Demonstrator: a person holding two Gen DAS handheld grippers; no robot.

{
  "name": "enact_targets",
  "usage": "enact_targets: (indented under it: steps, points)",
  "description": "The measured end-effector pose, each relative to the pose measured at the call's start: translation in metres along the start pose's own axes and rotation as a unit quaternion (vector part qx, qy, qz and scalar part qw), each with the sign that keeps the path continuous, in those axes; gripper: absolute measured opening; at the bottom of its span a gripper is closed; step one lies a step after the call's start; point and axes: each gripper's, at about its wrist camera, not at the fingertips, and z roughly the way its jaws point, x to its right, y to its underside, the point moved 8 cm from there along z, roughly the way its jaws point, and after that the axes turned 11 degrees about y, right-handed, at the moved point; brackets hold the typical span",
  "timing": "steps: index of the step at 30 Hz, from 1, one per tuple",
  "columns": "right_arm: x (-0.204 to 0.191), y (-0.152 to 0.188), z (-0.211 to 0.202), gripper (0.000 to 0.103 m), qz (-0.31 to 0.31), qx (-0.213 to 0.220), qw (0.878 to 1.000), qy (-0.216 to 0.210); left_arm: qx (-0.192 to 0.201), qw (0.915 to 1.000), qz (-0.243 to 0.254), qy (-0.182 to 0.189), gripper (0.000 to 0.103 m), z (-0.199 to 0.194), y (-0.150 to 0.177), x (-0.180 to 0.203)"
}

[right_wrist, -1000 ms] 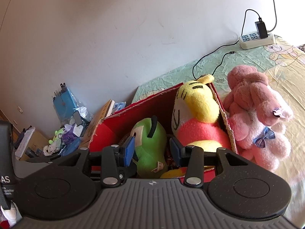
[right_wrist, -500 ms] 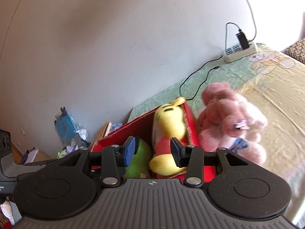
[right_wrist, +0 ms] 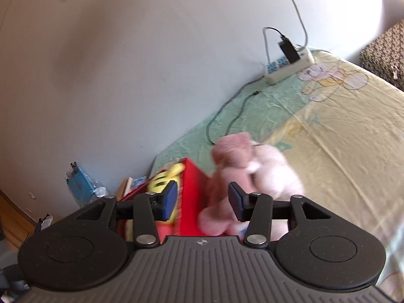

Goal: Organize objects
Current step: 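Move the right gripper to the pink teddy bear beside the box, then grasp the pink teddy bear with the right gripper and lift it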

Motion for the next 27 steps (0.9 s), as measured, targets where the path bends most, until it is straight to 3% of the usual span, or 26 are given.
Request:
enact_targets:
  steps: [6,12,17,18,20,27]
  points:
    - [0.025,-0.013,0.030,0.050,0.015,-0.047,0.999,-0.012,0.007,0.9998,-0.015,-0.006,0.088,0.010,0.002,0.020]
    - [0.024,-0.019,0.065,0.050,-0.001,-0.089,0.995,-0.039,0.013,0.9989,-0.036,-0.026,0.088,0.015,0.008,0.028]
    - [0.023,-0.011,0.089,0.048,-0.018,-0.119,0.992,-0.036,0.017,0.9971,-0.059,-0.045,0.088,0.015,0.012,0.027]
    - [0.023,-0.009,0.091,0.047,-0.019,-0.128,0.991,-0.039,0.018,0.9967,-0.063,-0.047,0.088,0.014,0.012,0.027]
    - [0.022,-0.004,0.093,0.033,-0.017,-0.146,0.988,-0.055,0.020,0.9962,-0.069,-0.049,0.088,0.014,0.011,0.028]
    - [0.025,-0.009,0.064,0.029,-0.048,-0.149,0.984,-0.091,0.020,0.9977,-0.056,-0.033,0.089,0.023,0.004,0.046]
